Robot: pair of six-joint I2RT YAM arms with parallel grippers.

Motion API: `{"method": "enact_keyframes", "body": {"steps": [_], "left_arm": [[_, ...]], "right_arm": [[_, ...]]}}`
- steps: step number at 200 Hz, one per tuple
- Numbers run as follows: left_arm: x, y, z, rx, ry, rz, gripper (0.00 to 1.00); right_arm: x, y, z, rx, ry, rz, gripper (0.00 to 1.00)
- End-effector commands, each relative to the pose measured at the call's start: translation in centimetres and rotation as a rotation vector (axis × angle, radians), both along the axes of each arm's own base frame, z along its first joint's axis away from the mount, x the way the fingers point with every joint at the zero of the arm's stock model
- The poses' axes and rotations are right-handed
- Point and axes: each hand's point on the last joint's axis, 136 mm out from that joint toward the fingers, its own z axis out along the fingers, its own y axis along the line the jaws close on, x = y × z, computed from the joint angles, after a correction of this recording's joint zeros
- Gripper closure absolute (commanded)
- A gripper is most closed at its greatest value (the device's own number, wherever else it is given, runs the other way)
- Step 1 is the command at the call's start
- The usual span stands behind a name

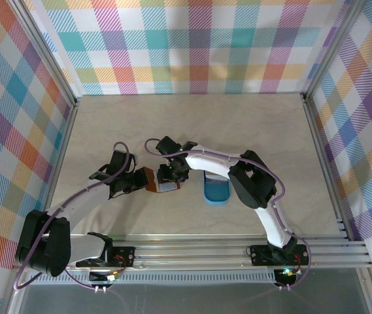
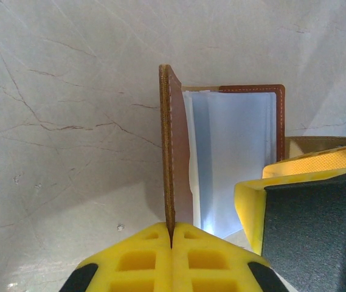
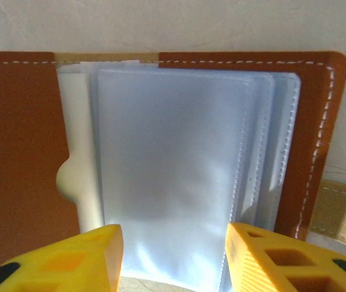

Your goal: Put the credit cards into the card holder

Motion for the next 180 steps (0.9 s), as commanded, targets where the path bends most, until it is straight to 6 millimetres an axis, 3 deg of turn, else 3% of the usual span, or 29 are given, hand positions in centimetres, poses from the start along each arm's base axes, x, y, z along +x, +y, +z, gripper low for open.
{"method": "enact_keyframes", "body": {"steps": [1, 47, 127, 180], "left_arm": [[-0.2, 0.8, -0.7, 0.03, 0.008, 0.003, 1.0], [-0.2, 1.0, -1.0, 0.045, 0.018, 0.009, 1.0], [-0.1, 1.2, -1.0, 0.071, 0.004, -0.013, 0.99], [0.0, 1.1, -0.7, 0.071, -0.01, -0.028, 1.0]], "right_arm": [[0.1, 0.7, -0.3, 0.027, 0.029, -0.012, 0.53], [0.1, 1.0, -0.2, 0.038, 0.039, -0.018, 0.57], [1.1, -0.8, 3.2, 0.033, -0.076, -0.028, 0.55], [1.5, -1.1, 1.9, 0.0, -0.052, -0.019, 0.49]]}}
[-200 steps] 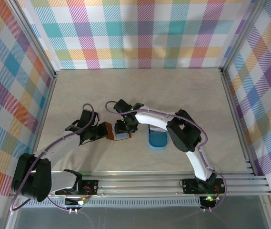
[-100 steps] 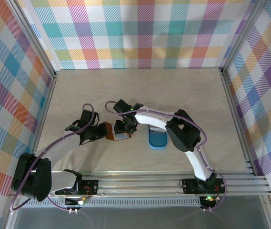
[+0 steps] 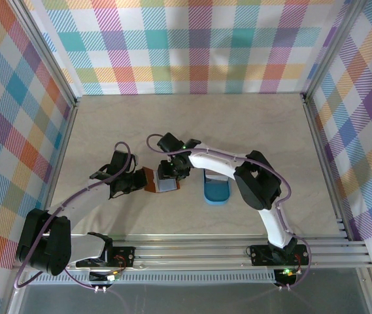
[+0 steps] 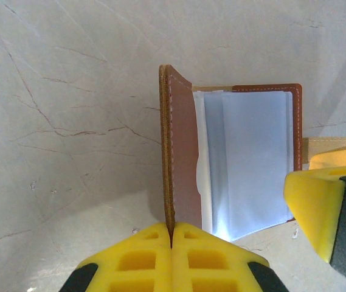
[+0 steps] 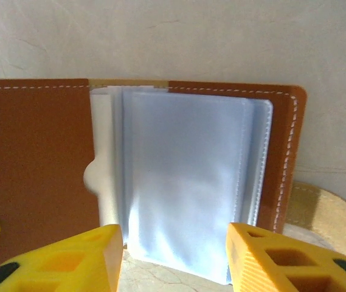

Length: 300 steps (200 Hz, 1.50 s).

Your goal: Put the credit cards into the card holder

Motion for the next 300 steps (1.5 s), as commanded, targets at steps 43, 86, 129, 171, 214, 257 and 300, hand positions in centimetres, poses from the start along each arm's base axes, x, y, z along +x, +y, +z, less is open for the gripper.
{"method": "enact_keyframes", "body": {"steps": [43, 86, 129, 171, 214, 257, 300], "left_arm": [[-0.1, 0.6, -0.4, 0.021, 0.001, -0.008, 0.99], [0.0, 0.4, -0.5, 0.017, 0.003, -0.015, 0.99], [0.1, 0.3, -0.5, 0.016, 0.003, -0.017, 0.99], [0.0, 0.4, -0.6, 0.019, 0.005, -0.018, 0.99], [0.1, 0.3, -0.5, 0.019, 0.002, -0.017, 0.99], [0.2, 0.3, -0.5, 0.018, 0.003, -0.017, 0.99], [0.2, 0.3, -0.6, 0.018, 0.003, -0.017, 0.99]], "right_arm": [[0.1, -0.4, -1.2, -0.027, 0.03, 0.021, 0.48], [0.1, -0.1, -1.1, -0.016, 0.032, 0.037, 0.5], [0.1, 0.2, -1.4, -0.007, 0.051, 0.034, 0.5], [0.1, 0.0, -1.8, -0.014, 0.06, 0.028, 0.51], [0.1, 0.1, -1.7, -0.013, 0.06, 0.029, 0.5], [0.0, 0.3, -1.9, -0.004, 0.07, 0.03, 0.51], [0.0, 0.4, -1.5, 0.006, 0.061, 0.039, 0.55]]}}
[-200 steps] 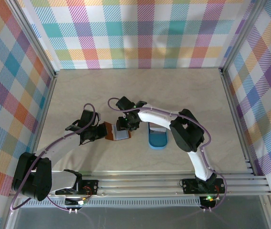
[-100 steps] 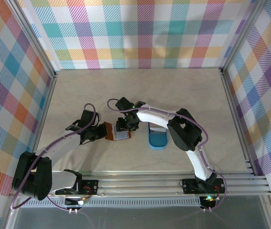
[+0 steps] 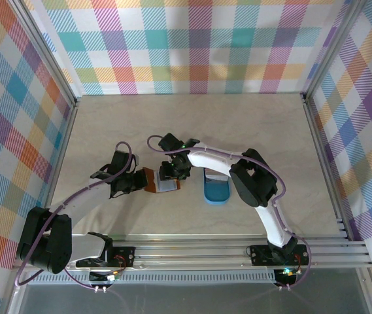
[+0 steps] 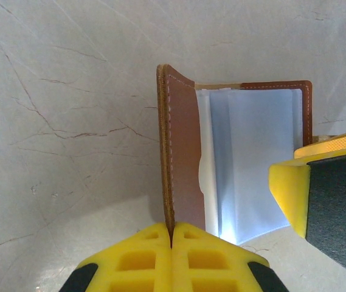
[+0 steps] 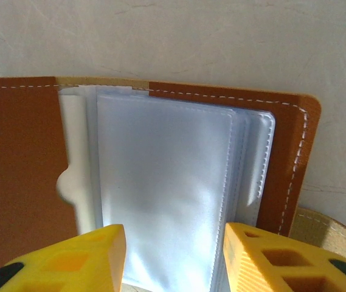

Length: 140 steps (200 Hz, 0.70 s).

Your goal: Put the credit cards into the card holder

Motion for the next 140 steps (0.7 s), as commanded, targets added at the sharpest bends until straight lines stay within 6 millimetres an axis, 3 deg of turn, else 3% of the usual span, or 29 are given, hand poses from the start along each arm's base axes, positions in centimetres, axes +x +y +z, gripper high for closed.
{"method": "enact_keyframes", "body": {"steps": [1, 140], "left_arm": [[0.2, 0.3, -0.2, 0.003, 0.001, 0.004, 0.99], [0.4, 0.3, 0.0, 0.001, -0.003, 0.005, 0.99]], "right_arm": [[0.1, 0.4, 0.3, 0.016, 0.004, 0.014, 0.55], [-0.3, 2.0, 1.5, 0.122, 0.013, 0.042, 0.6]]}}
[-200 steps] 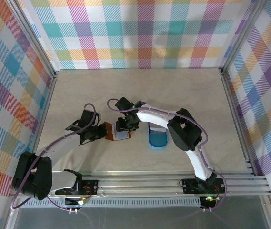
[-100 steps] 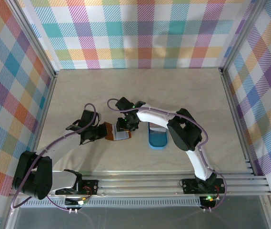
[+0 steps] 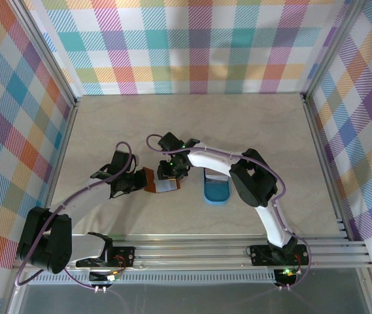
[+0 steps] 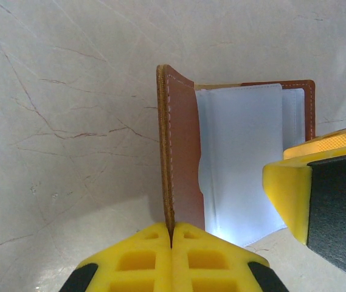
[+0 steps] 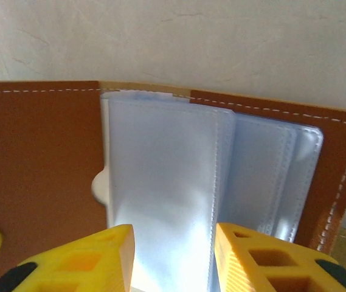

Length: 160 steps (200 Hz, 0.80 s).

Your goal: Put the credit cards into the card holder

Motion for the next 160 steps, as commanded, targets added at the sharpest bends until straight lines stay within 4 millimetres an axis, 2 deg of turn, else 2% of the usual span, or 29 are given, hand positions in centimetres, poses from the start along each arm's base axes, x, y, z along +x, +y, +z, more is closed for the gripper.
{"method": "enact_keyframes", "body": {"steps": [1, 121, 160], "left_arm": [[0.4, 0.3, 0.0, 0.001, -0.003, 0.006, 0.99], [0.5, 0.3, 0.1, 0.003, -0.008, 0.01, 0.98], [0.5, 0.3, 0.3, 0.003, -0.009, 0.012, 0.98]], "right_arm": [[-0.2, 0.7, 0.9, 0.052, 0.008, 0.015, 0.6], [-0.6, 1.3, 2.1, 0.108, 0.008, 0.019, 0.62], [-0.1, 0.1, 2.8, 0.054, -0.038, -0.01, 0.62]]}}
